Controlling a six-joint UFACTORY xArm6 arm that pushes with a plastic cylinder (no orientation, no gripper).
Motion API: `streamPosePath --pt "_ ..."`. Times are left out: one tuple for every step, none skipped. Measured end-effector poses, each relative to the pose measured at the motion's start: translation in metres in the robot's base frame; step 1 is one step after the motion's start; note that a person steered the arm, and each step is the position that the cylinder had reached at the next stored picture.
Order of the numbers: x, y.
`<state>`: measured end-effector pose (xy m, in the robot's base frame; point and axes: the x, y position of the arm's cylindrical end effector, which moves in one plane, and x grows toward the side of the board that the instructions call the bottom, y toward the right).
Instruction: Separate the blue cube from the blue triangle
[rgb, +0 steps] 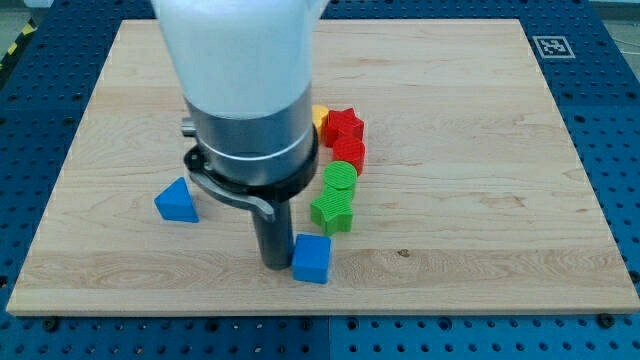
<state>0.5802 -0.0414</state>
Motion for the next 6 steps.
streamPosePath --pt "0.003 0.018" --pt "0.003 0.033" --pt "0.005 0.047" --pt "0.020 0.039" --pt "0.037 0.056" --pt "0.039 0.074"
